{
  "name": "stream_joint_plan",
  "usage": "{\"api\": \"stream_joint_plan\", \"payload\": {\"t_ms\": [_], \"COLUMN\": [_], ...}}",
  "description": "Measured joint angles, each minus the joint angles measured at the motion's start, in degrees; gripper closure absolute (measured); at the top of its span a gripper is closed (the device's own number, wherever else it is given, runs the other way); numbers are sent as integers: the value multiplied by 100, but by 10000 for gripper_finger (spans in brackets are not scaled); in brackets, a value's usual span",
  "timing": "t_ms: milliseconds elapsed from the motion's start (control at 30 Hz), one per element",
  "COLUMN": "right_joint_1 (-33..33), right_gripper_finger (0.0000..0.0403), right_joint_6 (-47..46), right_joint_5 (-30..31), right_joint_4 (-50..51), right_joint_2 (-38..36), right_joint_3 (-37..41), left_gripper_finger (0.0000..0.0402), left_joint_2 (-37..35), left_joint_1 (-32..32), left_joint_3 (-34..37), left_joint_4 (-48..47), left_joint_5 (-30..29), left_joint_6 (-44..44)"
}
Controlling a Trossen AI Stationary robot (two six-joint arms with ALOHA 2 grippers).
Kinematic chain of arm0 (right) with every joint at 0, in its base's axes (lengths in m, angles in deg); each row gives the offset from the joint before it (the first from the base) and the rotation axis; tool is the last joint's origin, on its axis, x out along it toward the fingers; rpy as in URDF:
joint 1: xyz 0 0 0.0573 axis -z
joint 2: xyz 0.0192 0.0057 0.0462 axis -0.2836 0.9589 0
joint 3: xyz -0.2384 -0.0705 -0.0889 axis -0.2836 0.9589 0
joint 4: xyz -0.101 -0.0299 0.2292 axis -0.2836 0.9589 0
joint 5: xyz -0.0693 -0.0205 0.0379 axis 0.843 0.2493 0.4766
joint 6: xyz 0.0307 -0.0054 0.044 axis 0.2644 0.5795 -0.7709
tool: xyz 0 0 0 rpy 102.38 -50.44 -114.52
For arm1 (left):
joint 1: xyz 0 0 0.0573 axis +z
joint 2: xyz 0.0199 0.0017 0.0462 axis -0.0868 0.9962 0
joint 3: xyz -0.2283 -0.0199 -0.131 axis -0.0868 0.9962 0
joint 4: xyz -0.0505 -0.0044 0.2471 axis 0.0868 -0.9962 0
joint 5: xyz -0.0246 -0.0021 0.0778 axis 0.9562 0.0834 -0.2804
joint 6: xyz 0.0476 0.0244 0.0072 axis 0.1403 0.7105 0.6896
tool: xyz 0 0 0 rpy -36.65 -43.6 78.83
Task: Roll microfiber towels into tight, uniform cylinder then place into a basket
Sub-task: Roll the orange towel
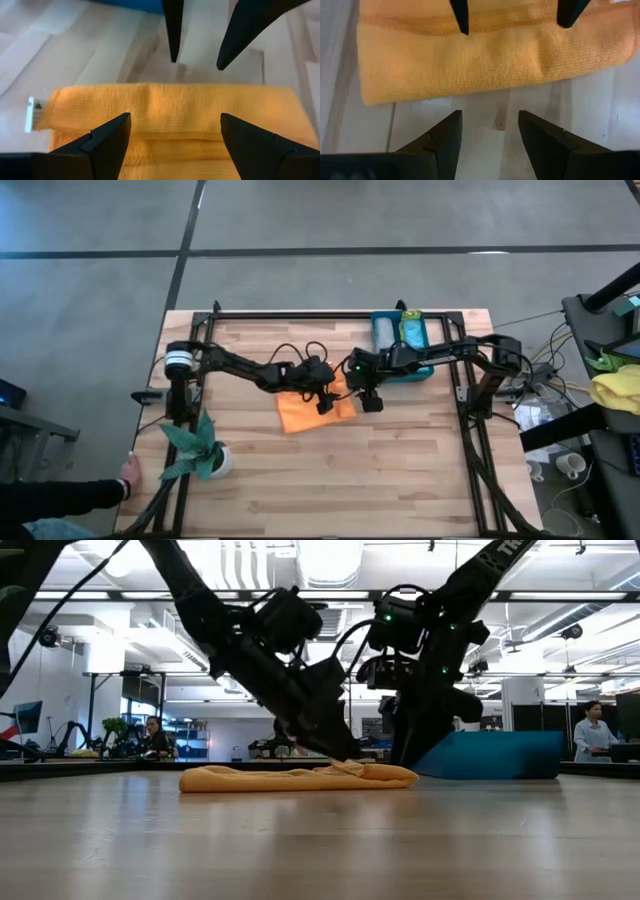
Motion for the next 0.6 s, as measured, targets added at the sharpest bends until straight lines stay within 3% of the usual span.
{"api": "stream_joint_plan", "payload": {"t_ms": [333,600], "right_joint_1": [237,460], "right_gripper_finger": [211,211], "right_joint_6": [513,617], "right_joint_5": [-91,-641], "right_joint_4": [-269,-945], "right_joint_2": [72,136], "right_joint_3": [33,223], "left_gripper_finger": [110,110], "left_joint_2": [42,45], "left_joint_1": [-230,-293], "left_joint_3": [61,483], "left_joint_4": [50,669], "left_joint_5": [-167,-670], "left_joint_6": [735,576]}}
